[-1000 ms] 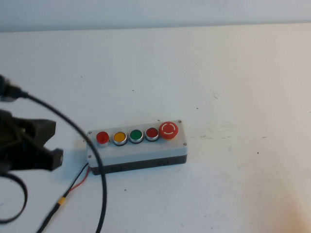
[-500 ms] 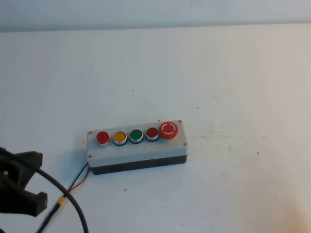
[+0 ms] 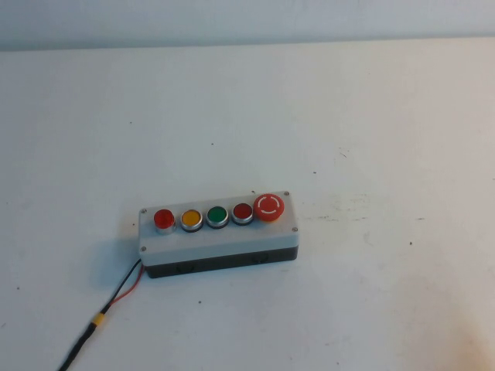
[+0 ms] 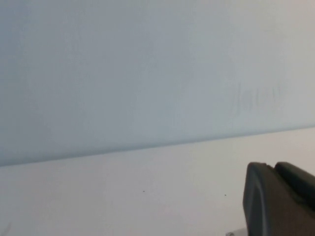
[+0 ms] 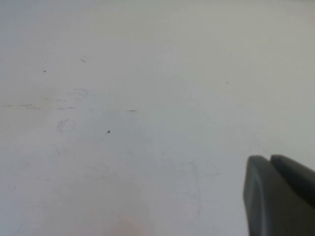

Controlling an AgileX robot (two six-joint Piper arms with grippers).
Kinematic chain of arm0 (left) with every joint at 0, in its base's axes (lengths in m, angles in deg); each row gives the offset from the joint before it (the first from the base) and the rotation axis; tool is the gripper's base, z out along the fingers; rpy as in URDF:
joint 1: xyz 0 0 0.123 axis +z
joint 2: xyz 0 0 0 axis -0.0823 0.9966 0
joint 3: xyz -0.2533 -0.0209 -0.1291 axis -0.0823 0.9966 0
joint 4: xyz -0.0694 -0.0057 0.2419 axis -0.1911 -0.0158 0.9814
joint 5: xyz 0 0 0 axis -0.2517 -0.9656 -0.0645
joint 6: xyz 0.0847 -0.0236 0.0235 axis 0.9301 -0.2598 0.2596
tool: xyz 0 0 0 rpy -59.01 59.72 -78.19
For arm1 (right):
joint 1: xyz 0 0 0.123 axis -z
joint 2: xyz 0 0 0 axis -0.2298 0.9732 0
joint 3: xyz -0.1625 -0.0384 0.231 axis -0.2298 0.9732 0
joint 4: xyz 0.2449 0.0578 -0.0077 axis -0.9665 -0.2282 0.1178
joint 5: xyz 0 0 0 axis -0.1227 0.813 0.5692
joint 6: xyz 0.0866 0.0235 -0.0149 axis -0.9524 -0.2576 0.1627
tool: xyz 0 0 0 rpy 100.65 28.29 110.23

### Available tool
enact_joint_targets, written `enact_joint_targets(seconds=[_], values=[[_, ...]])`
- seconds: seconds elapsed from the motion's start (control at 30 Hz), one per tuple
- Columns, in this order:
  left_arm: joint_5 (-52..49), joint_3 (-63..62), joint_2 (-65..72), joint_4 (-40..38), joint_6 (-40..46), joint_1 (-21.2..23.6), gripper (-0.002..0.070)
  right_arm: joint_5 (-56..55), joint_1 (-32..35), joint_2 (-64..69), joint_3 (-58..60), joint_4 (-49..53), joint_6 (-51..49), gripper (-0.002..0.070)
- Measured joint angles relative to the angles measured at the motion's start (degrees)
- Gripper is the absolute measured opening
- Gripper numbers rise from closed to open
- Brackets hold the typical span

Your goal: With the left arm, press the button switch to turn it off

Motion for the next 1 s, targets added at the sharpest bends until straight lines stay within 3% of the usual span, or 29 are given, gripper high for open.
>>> enact_joint_targets(seconds=[0.17,0.5,1.0], values=[[-2.8,6.6,-8.1,0.6,-2.0,3.0,-0.0002,0.0,0.0,0.0,0.0,0.0,0.0,-0.0016],[-25.9,7.3,-8.6,1.6,-4.0,4.5,-0.0002,0.0,0.0,0.0,0.0,0.0,0.0,-0.0016],[-26.2,7.3,-8.6,1.7,-4.0,4.5,-0.0002,0.0,0.0,0.0,0.0,0.0,0.0,-0.0016]])
